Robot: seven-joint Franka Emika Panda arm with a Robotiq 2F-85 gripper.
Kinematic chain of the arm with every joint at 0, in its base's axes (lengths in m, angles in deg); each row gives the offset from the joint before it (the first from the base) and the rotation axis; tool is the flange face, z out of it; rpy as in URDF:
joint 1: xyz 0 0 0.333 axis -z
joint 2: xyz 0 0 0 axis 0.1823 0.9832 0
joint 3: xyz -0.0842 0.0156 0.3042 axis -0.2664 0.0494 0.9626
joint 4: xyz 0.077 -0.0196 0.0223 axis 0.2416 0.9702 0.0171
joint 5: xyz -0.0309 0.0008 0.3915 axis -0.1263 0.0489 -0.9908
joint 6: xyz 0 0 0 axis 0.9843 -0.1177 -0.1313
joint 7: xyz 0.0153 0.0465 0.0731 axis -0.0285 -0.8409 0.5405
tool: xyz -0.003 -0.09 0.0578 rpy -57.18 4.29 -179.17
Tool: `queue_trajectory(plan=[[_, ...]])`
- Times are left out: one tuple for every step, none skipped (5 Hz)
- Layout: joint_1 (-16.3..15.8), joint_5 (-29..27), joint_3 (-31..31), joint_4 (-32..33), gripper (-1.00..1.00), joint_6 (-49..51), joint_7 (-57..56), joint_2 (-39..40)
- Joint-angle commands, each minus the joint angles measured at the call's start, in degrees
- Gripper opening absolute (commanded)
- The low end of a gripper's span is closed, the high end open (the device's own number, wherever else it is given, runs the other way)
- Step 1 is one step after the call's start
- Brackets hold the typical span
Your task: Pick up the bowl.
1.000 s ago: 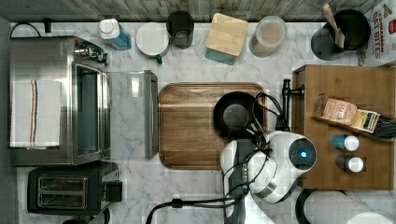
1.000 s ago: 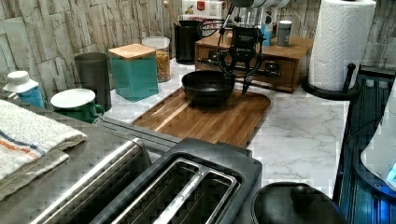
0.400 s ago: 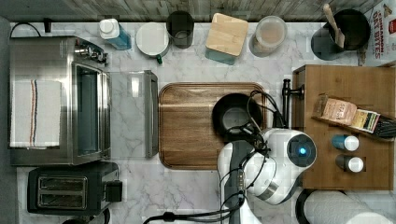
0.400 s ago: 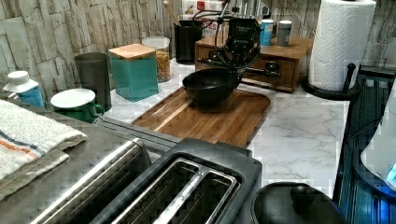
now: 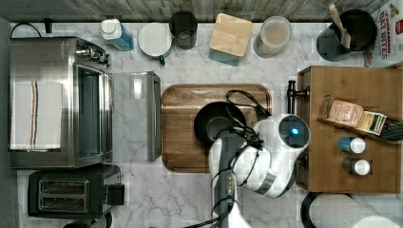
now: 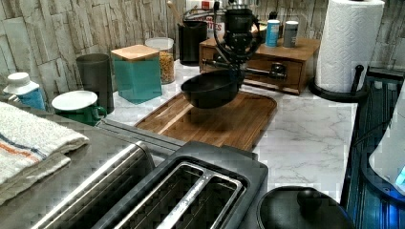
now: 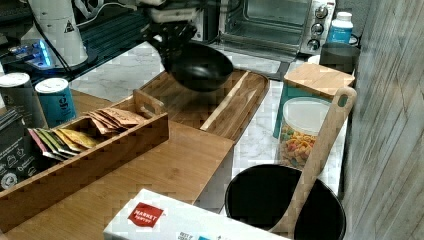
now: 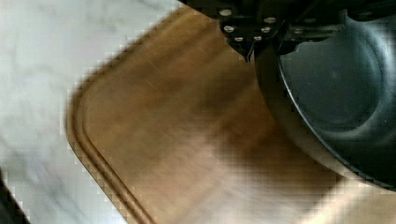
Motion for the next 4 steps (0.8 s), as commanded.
queue_trajectory(plan=[[-5.79, 10.05, 5.1, -23.49, -1.0, 9.13, -5.62, -4.06], [-6.32, 9.76, 3.22, -28.15, -1.0, 14.25, -6.28, -2.67], [-6.35, 10.18, 2.83, -32.76, -1.0, 18.85, -7.18, -0.28], [-6.2, 10.18, 2.98, -32.76, -1.0, 18.85, -7.18, -0.28]])
